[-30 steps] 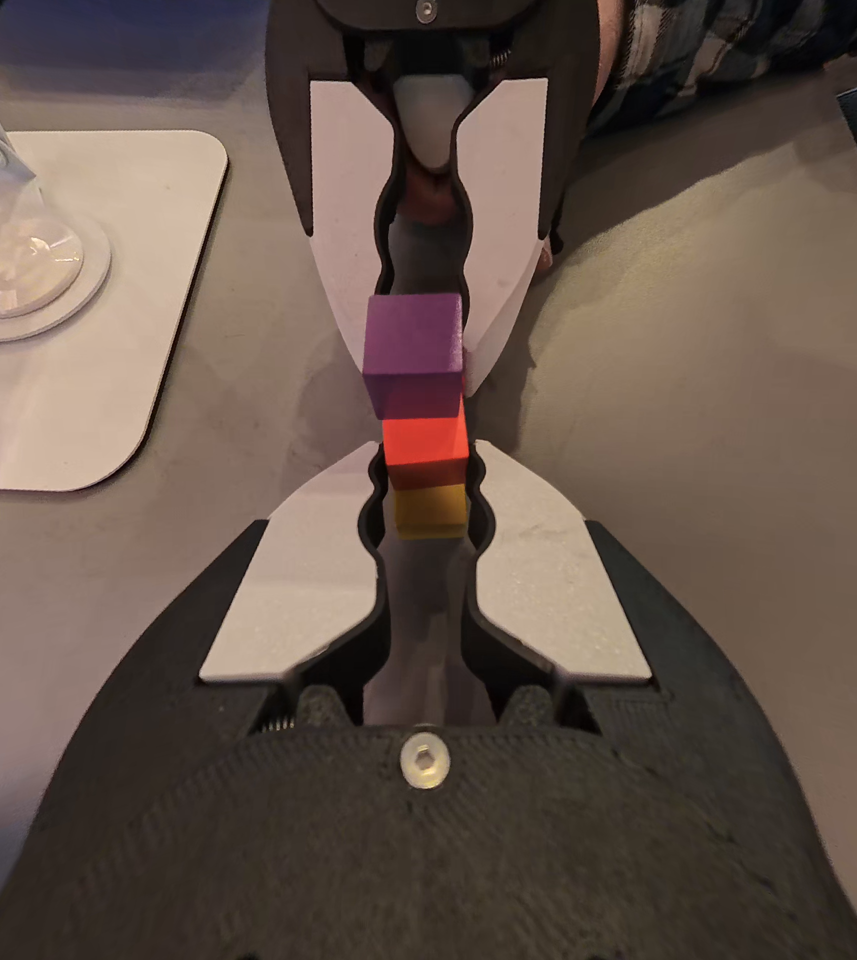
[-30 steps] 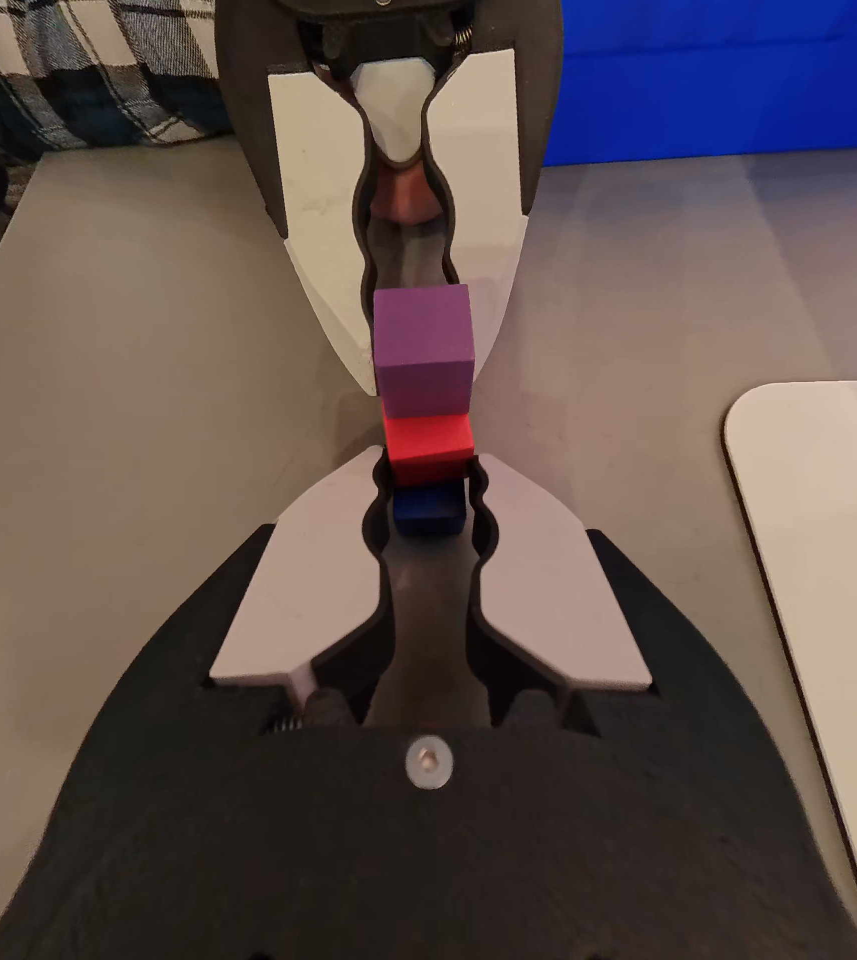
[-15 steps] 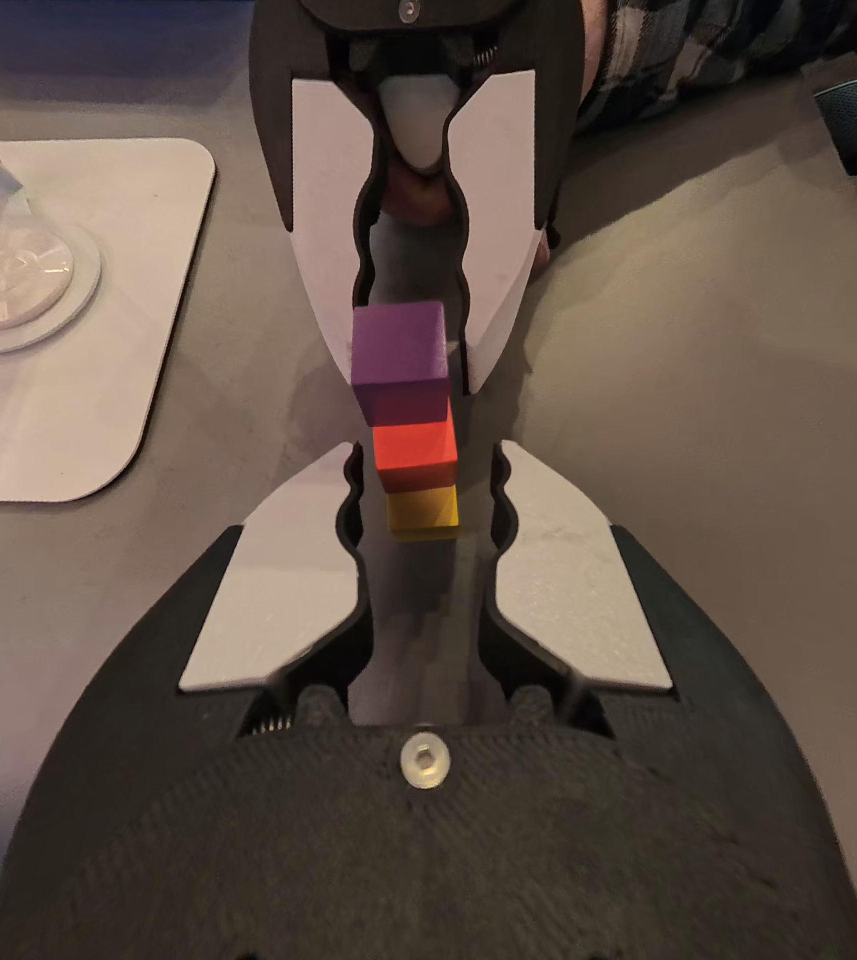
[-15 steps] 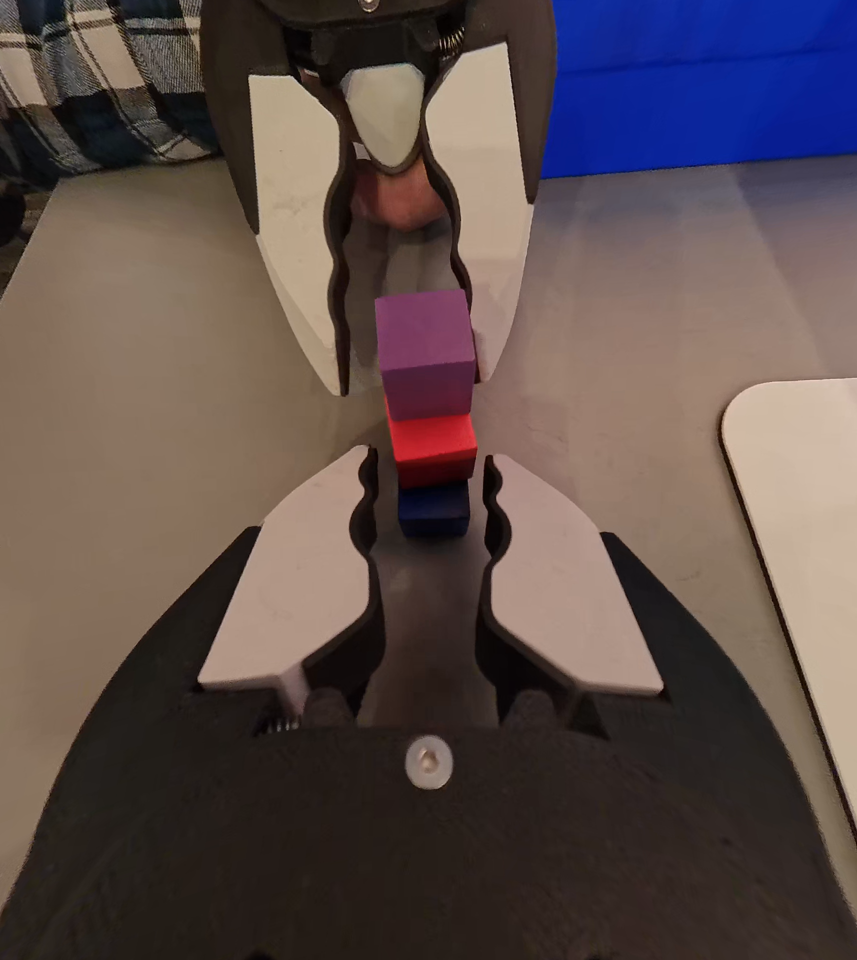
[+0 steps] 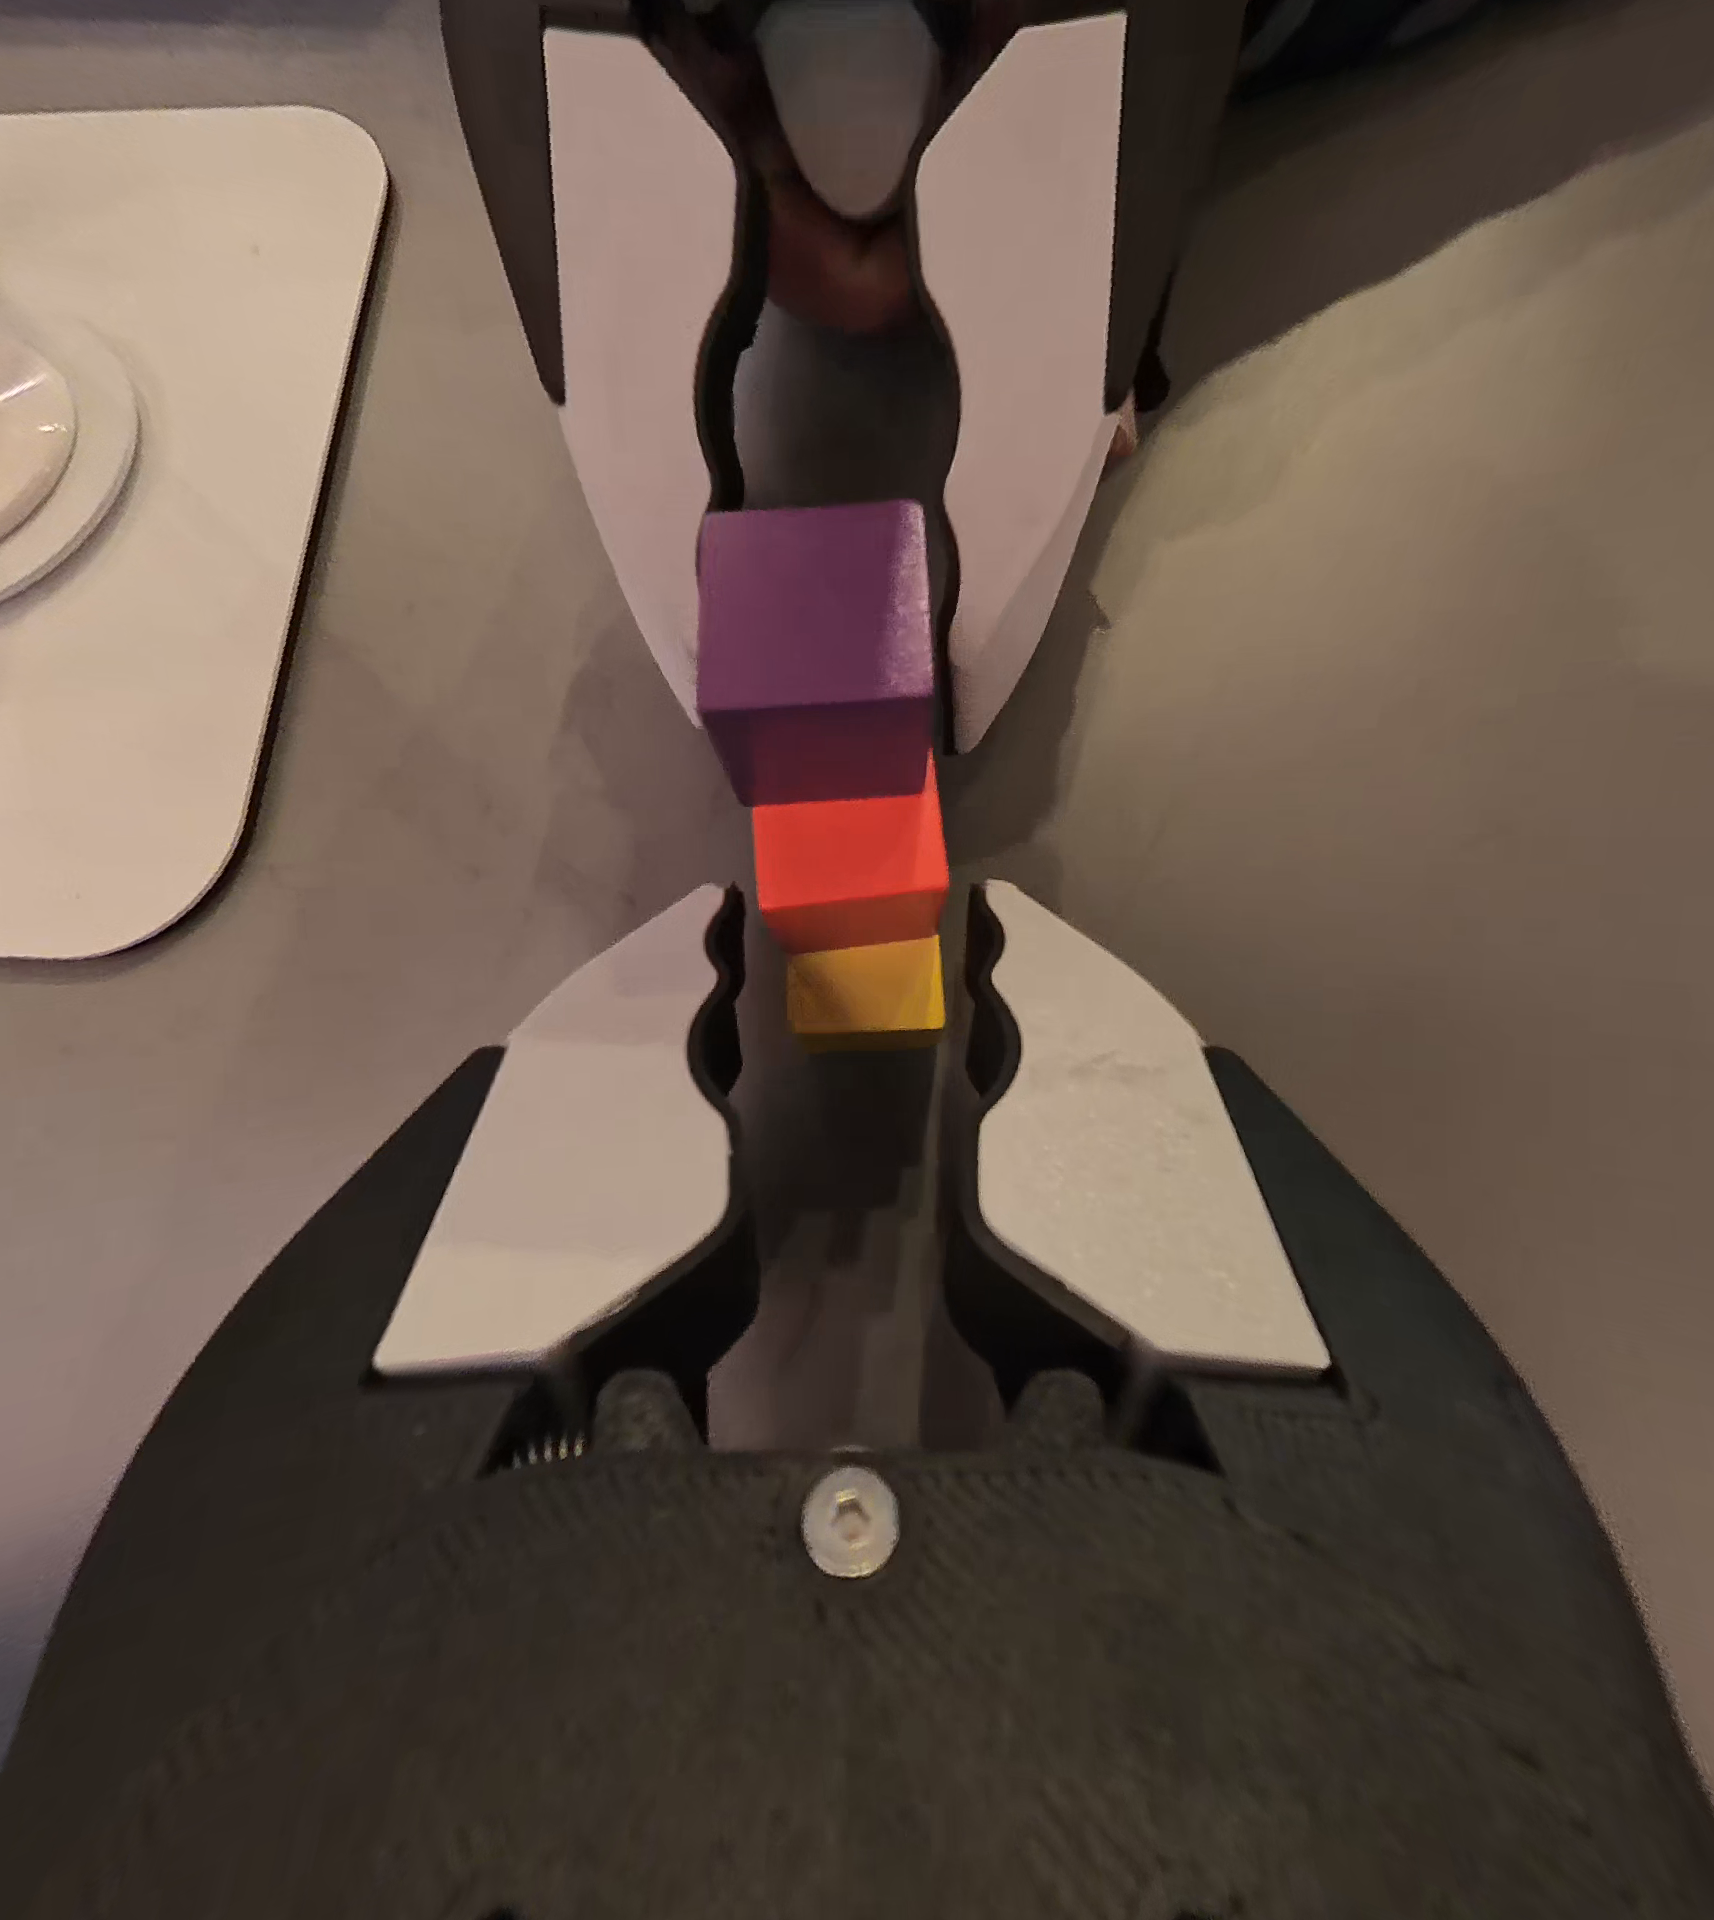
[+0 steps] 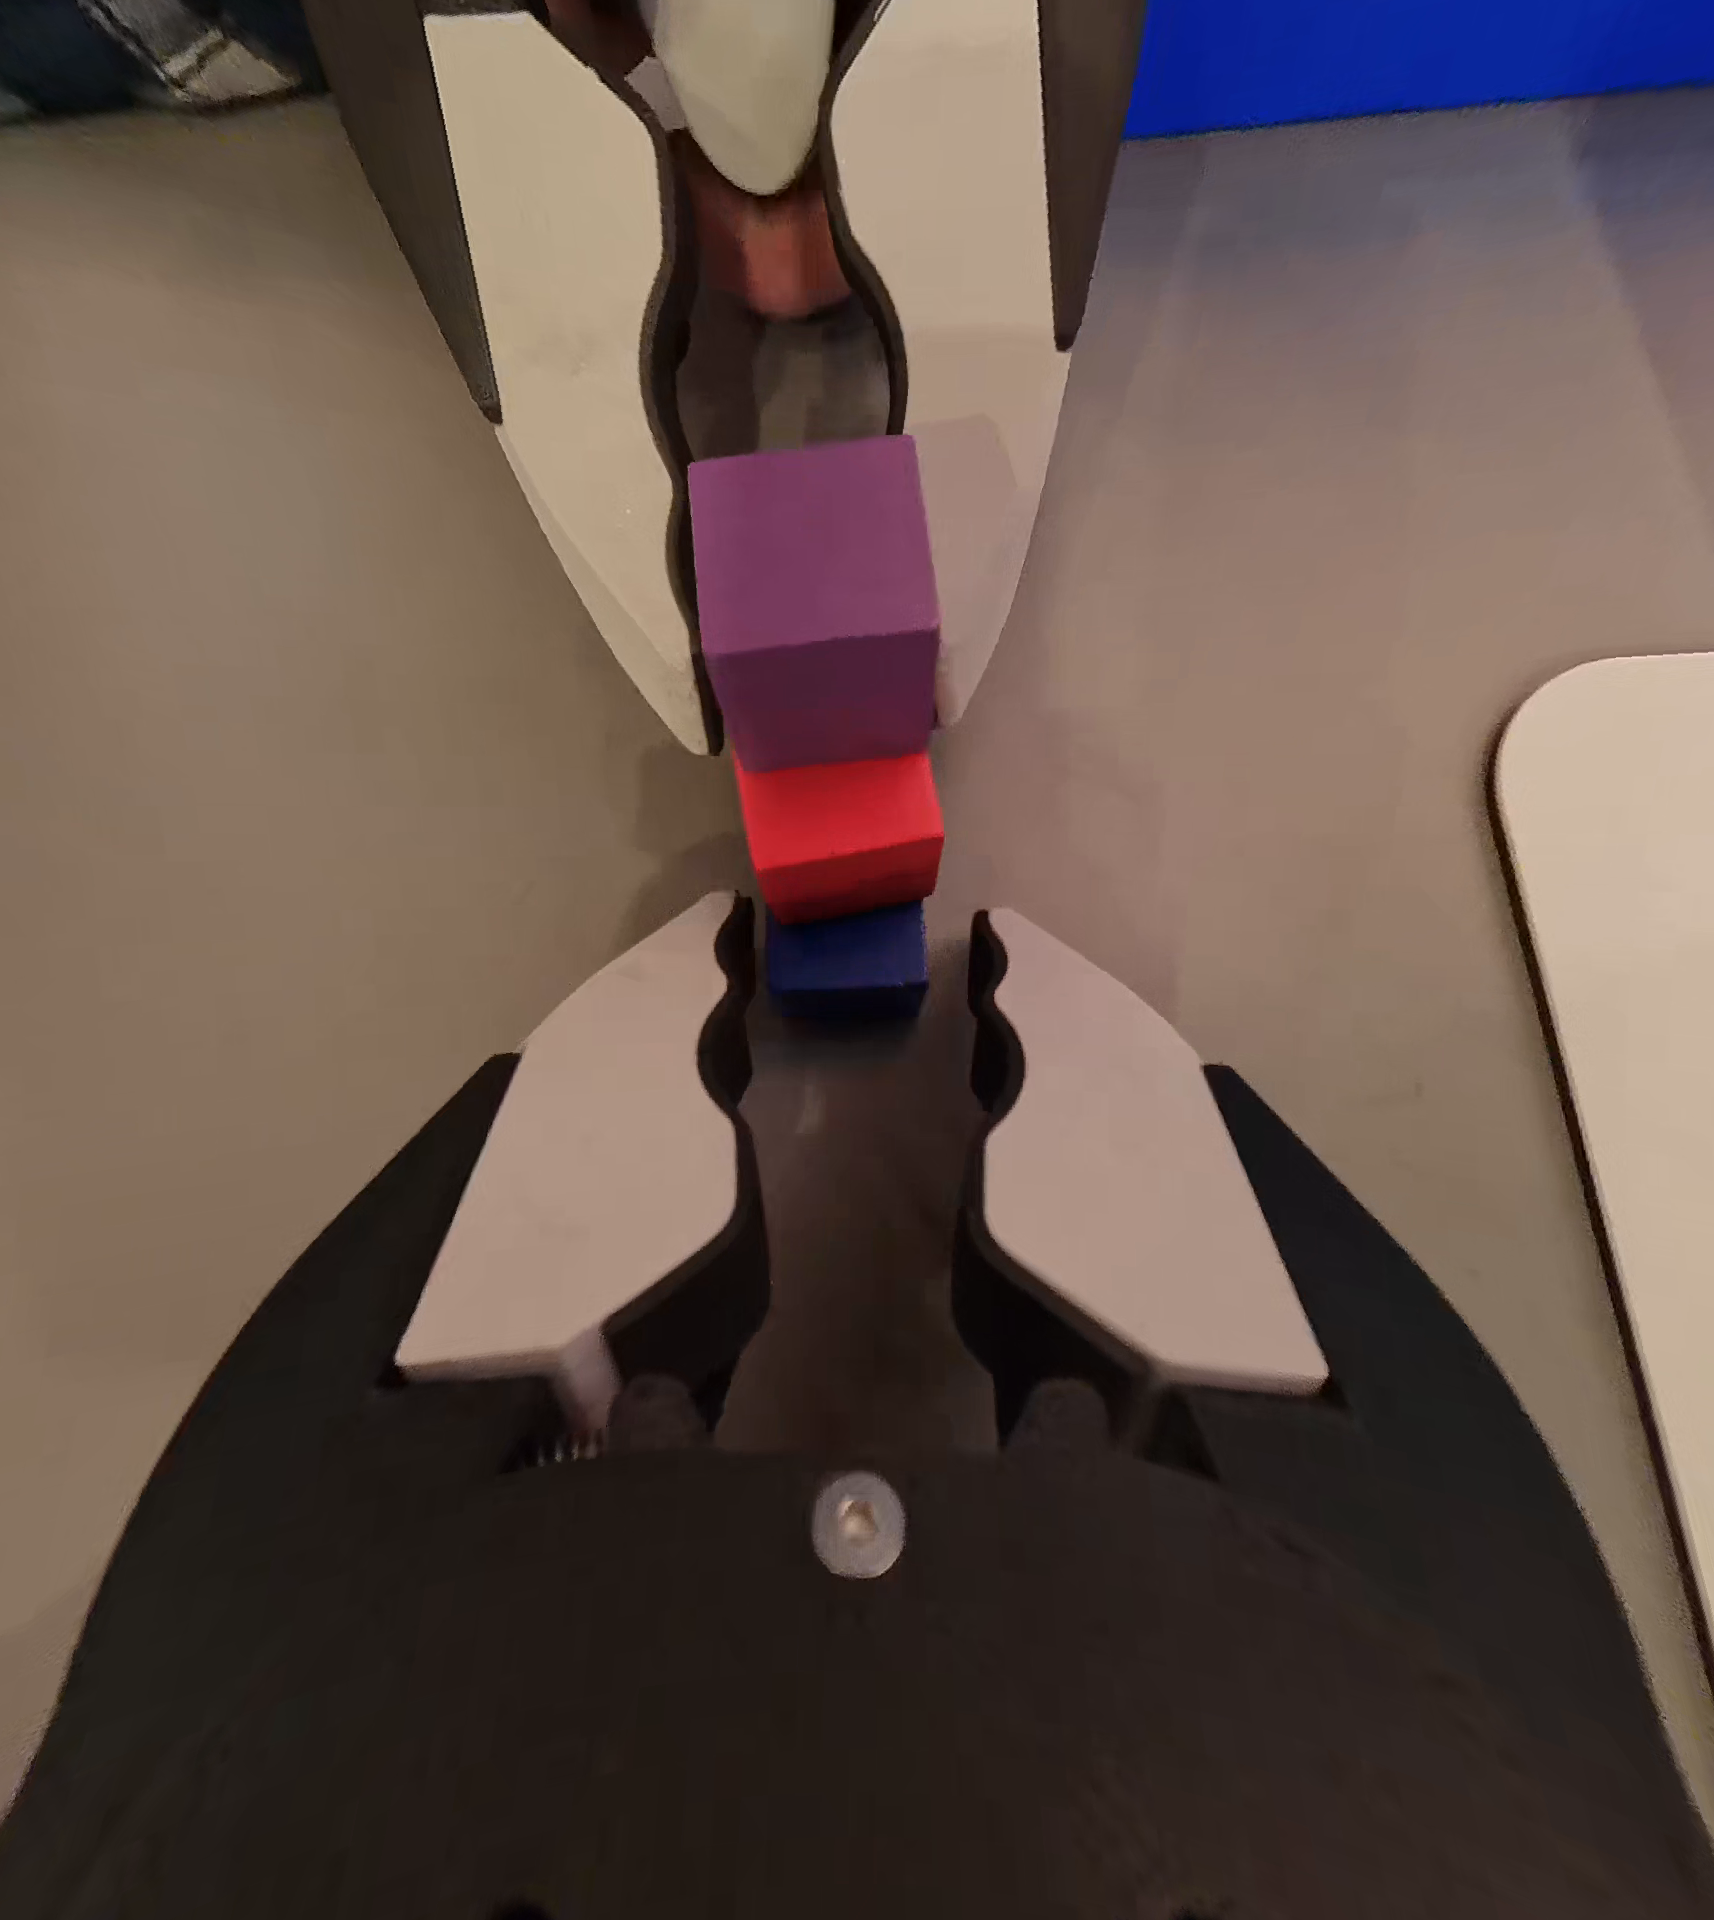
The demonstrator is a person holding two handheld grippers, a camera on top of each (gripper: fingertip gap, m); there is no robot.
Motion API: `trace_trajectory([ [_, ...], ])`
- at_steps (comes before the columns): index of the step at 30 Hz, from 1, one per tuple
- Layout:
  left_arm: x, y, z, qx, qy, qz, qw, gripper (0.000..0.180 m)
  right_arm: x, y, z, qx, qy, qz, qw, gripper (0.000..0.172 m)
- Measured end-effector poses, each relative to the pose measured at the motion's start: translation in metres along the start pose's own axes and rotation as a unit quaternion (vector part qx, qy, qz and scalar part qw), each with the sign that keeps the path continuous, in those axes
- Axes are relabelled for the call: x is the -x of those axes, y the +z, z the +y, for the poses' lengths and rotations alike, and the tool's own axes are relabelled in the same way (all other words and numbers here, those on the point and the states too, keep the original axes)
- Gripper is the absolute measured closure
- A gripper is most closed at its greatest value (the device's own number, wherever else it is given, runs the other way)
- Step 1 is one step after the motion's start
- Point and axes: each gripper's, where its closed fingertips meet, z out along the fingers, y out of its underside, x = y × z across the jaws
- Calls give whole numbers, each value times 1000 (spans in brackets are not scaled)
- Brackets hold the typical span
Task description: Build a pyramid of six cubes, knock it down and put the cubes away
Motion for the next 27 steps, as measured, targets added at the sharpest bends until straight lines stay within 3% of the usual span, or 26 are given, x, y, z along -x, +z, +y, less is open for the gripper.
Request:
trace_trajectory([
  [3, -1, 1, 0, 1, 3, 5, 1000, 148, 1, -1, 4, 3, -4, -4, 1000, 143],
  [13, -2, 2, 0, 3, 3, 11, 1000, 152, 3, -1, 7, 5, -2, -12, 1000, 143],
  [22, -1, -1, 5, 12, 0, 4, 1000, 137, 6, -1, 4, -3, 1, -17, 1000, 133],
  [27, 1, -5, 6, 2, -9, 9, 1000, 150, 9, -1, 6, -1, -3, -19, 1000, 143],
])
